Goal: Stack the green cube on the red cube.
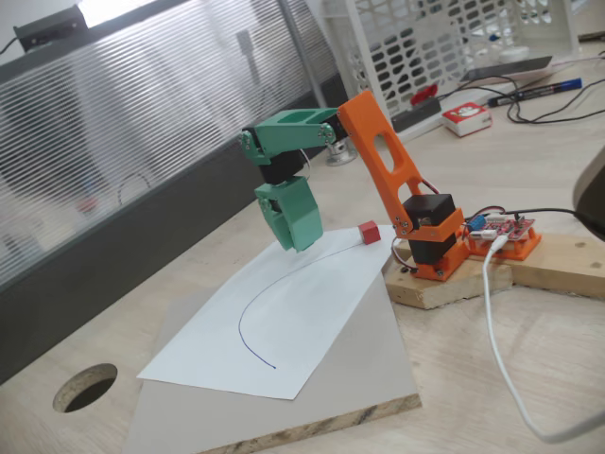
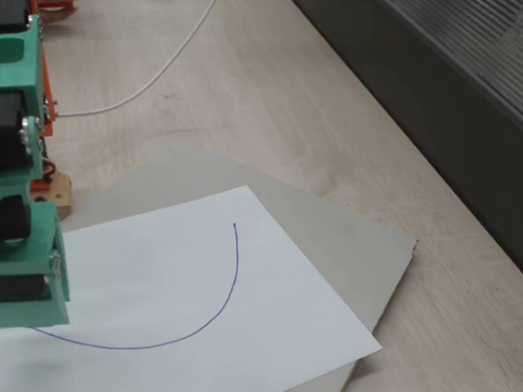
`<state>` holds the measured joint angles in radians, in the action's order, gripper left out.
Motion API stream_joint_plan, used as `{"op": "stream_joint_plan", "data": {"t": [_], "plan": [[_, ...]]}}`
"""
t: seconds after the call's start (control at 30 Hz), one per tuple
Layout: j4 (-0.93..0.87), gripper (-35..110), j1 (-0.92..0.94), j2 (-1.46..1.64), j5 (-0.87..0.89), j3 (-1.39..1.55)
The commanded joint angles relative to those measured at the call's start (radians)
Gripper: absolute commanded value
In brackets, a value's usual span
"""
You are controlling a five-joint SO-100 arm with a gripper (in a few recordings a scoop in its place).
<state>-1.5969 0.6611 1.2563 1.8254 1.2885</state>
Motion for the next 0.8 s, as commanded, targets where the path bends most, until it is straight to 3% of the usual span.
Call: {"op": "stream_joint_plan", "data": {"t": [0.0, 0.77], "plan": [[-0.017, 9, 0.017, 0.061, 0.011, 0.014], [-0.006, 9, 0.017, 0.135, 0.009, 0.123]]}}
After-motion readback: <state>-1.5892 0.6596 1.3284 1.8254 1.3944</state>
